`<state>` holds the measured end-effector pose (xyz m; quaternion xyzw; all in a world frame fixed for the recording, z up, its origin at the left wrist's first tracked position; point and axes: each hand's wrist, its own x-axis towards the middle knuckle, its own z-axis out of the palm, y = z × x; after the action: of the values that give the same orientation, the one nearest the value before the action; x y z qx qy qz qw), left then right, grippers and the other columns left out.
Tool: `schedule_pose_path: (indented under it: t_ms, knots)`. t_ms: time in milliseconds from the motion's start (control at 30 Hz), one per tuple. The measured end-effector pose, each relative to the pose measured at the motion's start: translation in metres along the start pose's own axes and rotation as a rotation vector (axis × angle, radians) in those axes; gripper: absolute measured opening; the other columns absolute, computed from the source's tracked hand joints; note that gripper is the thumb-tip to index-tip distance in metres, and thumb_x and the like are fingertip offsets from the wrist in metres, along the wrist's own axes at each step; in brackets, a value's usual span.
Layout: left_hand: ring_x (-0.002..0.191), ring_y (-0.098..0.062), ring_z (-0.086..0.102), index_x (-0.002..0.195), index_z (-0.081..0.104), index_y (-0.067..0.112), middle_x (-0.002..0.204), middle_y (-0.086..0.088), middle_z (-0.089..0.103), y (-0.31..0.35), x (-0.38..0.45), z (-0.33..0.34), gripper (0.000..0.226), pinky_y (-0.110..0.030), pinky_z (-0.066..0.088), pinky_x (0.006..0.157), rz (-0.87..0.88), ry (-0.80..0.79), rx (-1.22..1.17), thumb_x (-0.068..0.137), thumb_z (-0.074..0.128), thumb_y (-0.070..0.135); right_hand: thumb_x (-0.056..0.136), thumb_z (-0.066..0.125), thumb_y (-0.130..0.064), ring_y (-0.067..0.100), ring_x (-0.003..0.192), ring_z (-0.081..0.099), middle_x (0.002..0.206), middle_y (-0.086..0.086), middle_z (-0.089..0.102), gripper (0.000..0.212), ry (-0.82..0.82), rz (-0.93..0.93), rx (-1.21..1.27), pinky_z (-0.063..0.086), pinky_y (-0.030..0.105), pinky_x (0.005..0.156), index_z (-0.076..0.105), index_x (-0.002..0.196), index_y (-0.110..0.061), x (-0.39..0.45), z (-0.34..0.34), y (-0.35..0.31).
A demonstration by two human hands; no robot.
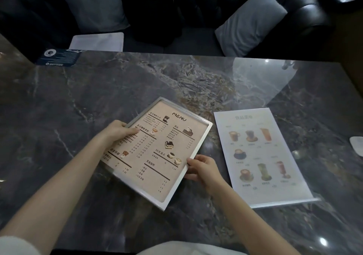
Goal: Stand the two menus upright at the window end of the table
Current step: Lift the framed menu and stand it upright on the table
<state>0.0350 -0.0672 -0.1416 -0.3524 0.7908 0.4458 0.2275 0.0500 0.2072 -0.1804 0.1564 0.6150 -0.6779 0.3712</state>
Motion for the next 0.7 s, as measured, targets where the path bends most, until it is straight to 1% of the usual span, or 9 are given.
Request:
schedule_pose_path:
  t_ms: [133,233,300,400,467,533,600,633,700]
  knots:
    - [0.064,-0.021,0.066,0.099,0.065,0.0,0.074,-0.008,0.069,0.002,-0.002,0.002,0.037,-0.028,0.049,0.053,-0.001,0.02,0.006,0.08,0.068,0.031,0.088,0.052,-0.004,0.019,0.073,0.072,0.086,0.008,0.072,0.014,-0.009,-0.003,-0.087,0.062,0.032,0.061,0.059,0.1,-0.001,0.002,0.0,-0.009]
    - [0.066,-0.02,0.065,0.106,0.064,-0.002,0.075,-0.007,0.067,0.004,-0.006,0.002,0.043,-0.028,0.049,0.055,0.008,0.035,-0.013,0.079,0.069,0.032,0.088,0.052,-0.005,0.017,0.068,0.072,0.081,0.006,0.072,0.007,-0.012,-0.02,-0.137,0.061,0.031,0.057,0.059,0.089,-0.006,0.001,-0.002,-0.018]
    - [0.065,-0.019,0.064,0.105,0.063,-0.001,0.073,-0.005,0.067,0.01,-0.01,0.001,0.042,-0.027,0.047,0.054,0.027,0.056,-0.045,0.079,0.069,0.031,0.088,0.052,-0.004,0.019,0.068,0.071,0.079,0.007,0.07,0.004,-0.001,-0.048,-0.144,0.061,0.032,0.055,0.056,0.088,-0.005,-0.002,-0.005,-0.029]
    - [0.064,-0.019,0.064,0.105,0.063,-0.001,0.072,-0.005,0.067,0.023,-0.016,0.0,0.038,-0.027,0.047,0.053,0.082,0.094,-0.13,0.081,0.068,0.028,0.088,0.053,-0.005,0.031,0.084,0.068,0.092,0.017,0.069,0.005,0.029,-0.12,-0.182,0.061,0.036,0.063,0.055,0.086,-0.008,-0.007,-0.008,-0.048]
    - [0.065,-0.018,0.064,0.11,0.059,-0.002,0.075,-0.005,0.067,0.033,-0.019,0.001,0.042,-0.027,0.047,0.053,0.132,0.113,-0.186,0.081,0.068,0.027,0.088,0.054,-0.007,0.031,0.087,0.068,0.101,0.019,0.068,0.006,0.058,-0.176,-0.216,0.061,0.035,0.061,0.055,0.094,-0.005,-0.013,-0.012,-0.063]
    - [0.069,-0.016,0.062,0.124,0.051,-0.001,0.089,-0.007,0.067,0.044,-0.023,0.003,0.053,-0.025,0.045,0.054,0.169,0.113,-0.243,0.082,0.067,0.027,0.089,0.055,-0.008,0.022,0.08,0.07,0.097,0.013,0.07,0.015,0.068,-0.238,-0.232,0.061,0.03,0.056,0.053,0.102,-0.003,-0.018,-0.016,-0.075]
    - [0.08,-0.017,0.06,0.135,0.041,-0.001,0.114,-0.015,0.064,0.053,-0.023,0.003,0.066,-0.023,0.044,0.057,0.197,0.107,-0.287,0.081,0.068,0.027,0.089,0.053,-0.007,0.014,0.072,0.07,0.087,0.005,0.069,0.003,0.082,-0.298,-0.228,0.06,0.028,0.052,0.053,0.091,-0.01,-0.023,-0.019,-0.084]
    - [0.084,-0.018,0.062,0.132,0.045,0.001,0.118,-0.016,0.064,0.056,-0.023,0.003,0.062,-0.024,0.046,0.058,0.216,0.086,-0.303,0.081,0.068,0.027,0.09,0.053,-0.006,0.015,0.073,0.07,0.086,0.004,0.068,0.009,0.106,-0.327,-0.235,0.061,0.031,0.054,0.052,0.086,-0.014,-0.025,-0.019,-0.087]
    - [0.081,-0.017,0.066,0.115,0.058,0.007,0.104,-0.012,0.07,0.061,-0.023,0.003,0.04,-0.024,0.051,0.056,0.253,0.036,-0.343,0.081,0.067,0.027,0.089,0.053,-0.007,0.023,0.084,0.069,0.093,0.01,0.069,0.016,0.172,-0.389,-0.289,0.061,0.045,0.068,0.051,0.081,-0.02,-0.026,-0.02,-0.091]
